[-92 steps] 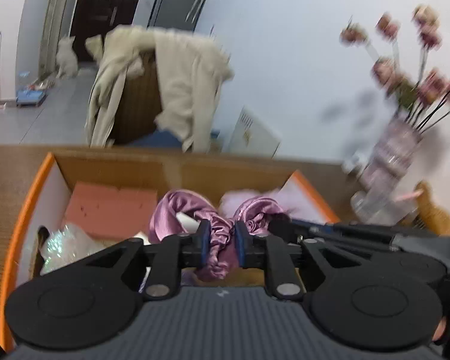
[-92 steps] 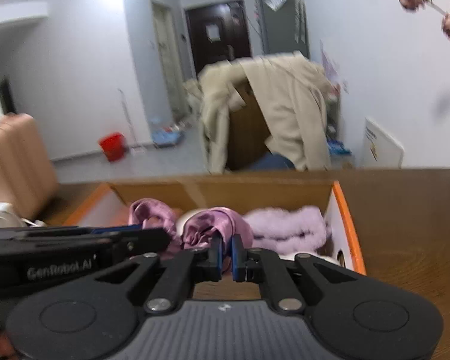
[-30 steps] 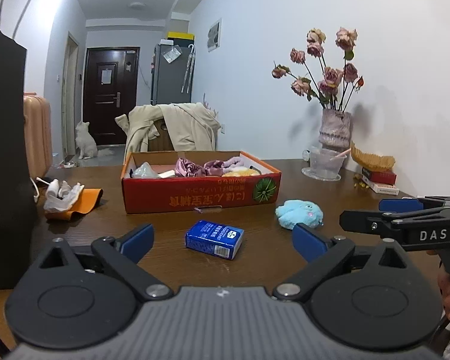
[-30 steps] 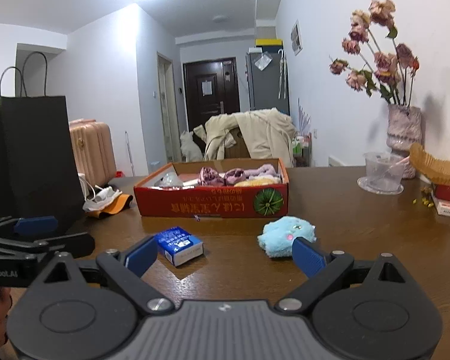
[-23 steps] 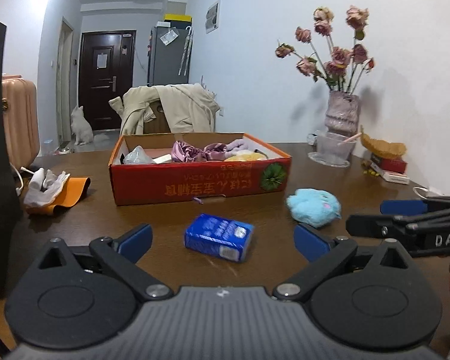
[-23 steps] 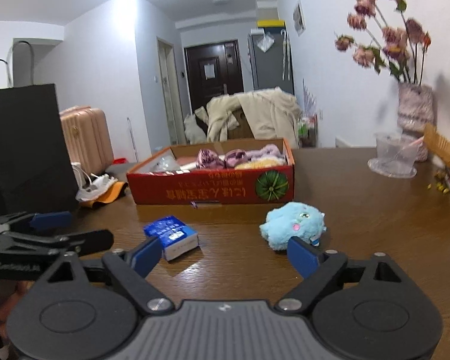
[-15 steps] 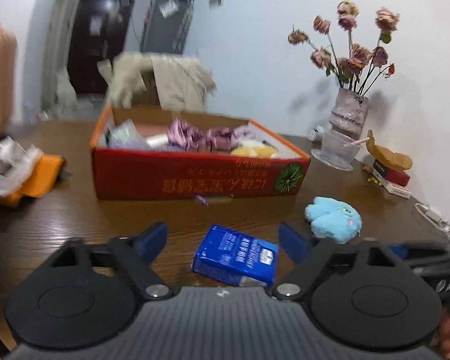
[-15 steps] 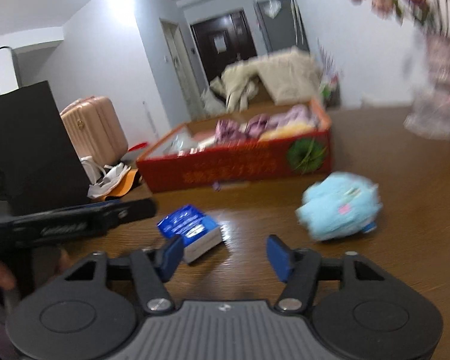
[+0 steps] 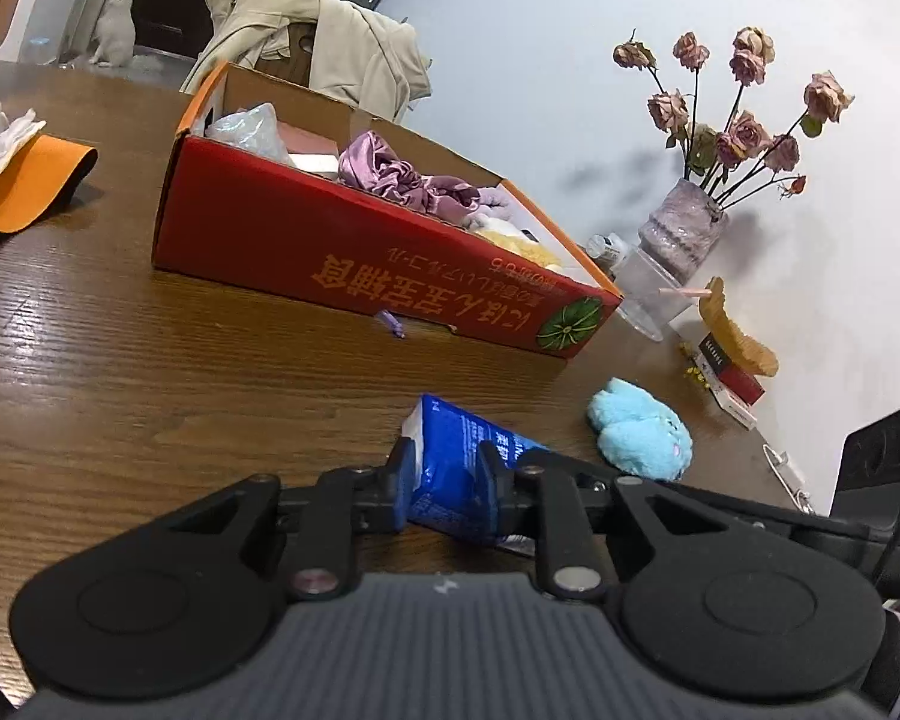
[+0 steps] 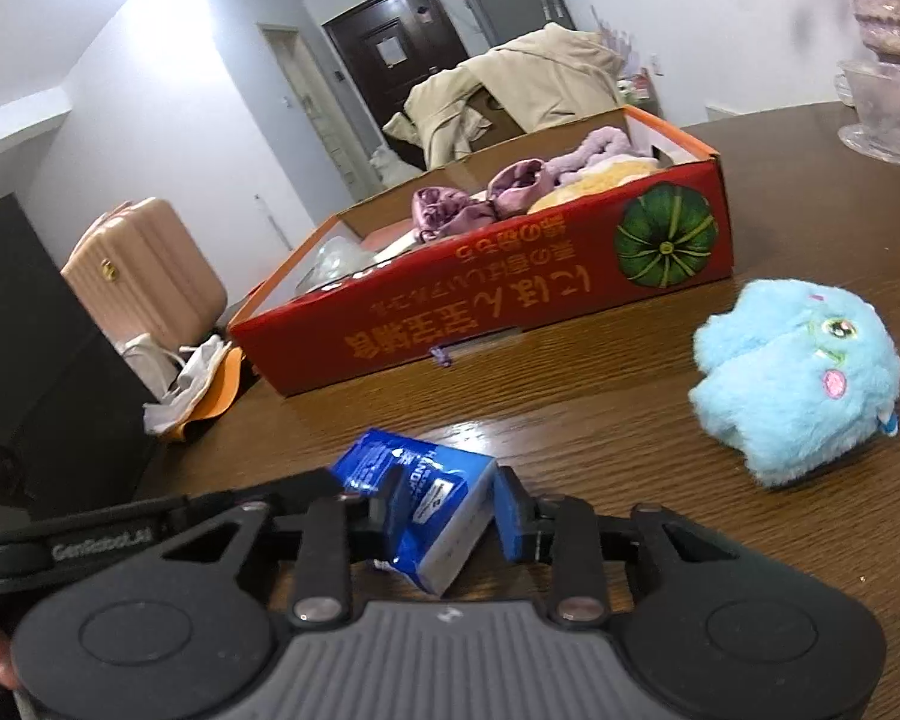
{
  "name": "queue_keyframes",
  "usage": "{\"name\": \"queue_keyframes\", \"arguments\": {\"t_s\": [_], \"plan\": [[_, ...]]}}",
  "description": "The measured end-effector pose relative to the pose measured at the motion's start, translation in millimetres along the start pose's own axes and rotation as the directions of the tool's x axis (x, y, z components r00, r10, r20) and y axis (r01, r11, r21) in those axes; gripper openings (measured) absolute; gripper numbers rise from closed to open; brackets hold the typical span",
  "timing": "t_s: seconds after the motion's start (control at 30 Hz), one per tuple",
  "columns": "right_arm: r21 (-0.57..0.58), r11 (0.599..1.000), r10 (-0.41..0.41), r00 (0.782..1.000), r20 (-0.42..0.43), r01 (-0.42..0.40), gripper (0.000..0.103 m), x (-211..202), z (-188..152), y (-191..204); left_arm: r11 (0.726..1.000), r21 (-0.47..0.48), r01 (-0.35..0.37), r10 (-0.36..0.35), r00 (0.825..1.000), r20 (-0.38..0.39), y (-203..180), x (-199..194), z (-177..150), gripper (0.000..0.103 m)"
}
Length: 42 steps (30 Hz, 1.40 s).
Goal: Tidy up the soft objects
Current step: 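Reach both tools to the blue tissue pack and close on it, then lift the blue tissue pack with both tools into the box and open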
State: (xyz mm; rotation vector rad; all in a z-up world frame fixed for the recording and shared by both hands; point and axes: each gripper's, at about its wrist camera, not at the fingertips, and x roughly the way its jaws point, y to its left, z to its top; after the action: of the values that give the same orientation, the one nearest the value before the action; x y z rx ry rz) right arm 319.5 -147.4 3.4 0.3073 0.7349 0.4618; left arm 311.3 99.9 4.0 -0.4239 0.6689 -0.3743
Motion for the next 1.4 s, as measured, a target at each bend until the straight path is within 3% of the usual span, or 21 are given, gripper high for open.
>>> {"name": "queue_keyframes", "arguments": {"t_s": [0.17, 0.47, 0.73, 0.97, 1.1, 1.17, 1.27, 1.4], "plan": [[-0.03, 0.999, -0.026, 0.999, 0.034, 0.027, 0.015, -12.5, 4.1, 7.3, 0.999, 0.038, -0.018, 0.017, 0.999, 0.028, -10.1, -8.6, -0.7, 0.021], [-0.106, 0.994, -0.006, 0.979, 0.203, 0.028, 0.015, -86.8, 22.9, 32.9, 0.994, 0.111, 0.022, -0.042, 0.984, 0.175, -61.9, -56.6, 11.4, 0.021], [-0.138, 0.99, 0.011, 0.965, 0.263, 0.026, 0.016, -93.4, 58.5, 41.3, 0.994, 0.111, 0.009, -0.033, 0.976, 0.216, -75.1, -55.1, 42.5, 0.021], [-0.16, 0.984, 0.111, 0.961, 0.254, -0.072, 0.015, -43.0, 132.2, 42.0, 0.997, 0.071, -0.031, 0.015, 0.977, 0.212, -45.5, -9.9, 101.2, 0.021], [-0.185, 0.982, 0.084, 0.971, 0.222, -0.043, 0.015, 7.7, 159.3, 37.8, 0.999, -0.016, -0.042, 0.044, 0.982, 0.184, -14.6, 26.0, 124.8, 0.021], [-0.164, 0.986, 0.032, 0.983, 0.182, -0.001, 0.015, 37.6, 166.3, 27.5, 0.998, -0.044, -0.045, 0.051, 0.987, 0.152, -1.9, 45.2, 128.9, 0.021], [-0.134, 0.989, -0.041, 0.993, 0.111, 0.056, 0.017, 73.3, 163.6, 9.8, 0.998, -0.019, -0.063, 0.065, 0.993, 0.099, 5.3, 69.5, 125.0, 0.022], [-0.148, 0.983, -0.109, 0.994, 0.02, 0.11, 0.017, 105.6, 151.6, -9.2, 0.997, 0.06, -0.056, 0.05, 0.994, 0.098, 10.5, 77.9, 116.3, 0.023]]}}
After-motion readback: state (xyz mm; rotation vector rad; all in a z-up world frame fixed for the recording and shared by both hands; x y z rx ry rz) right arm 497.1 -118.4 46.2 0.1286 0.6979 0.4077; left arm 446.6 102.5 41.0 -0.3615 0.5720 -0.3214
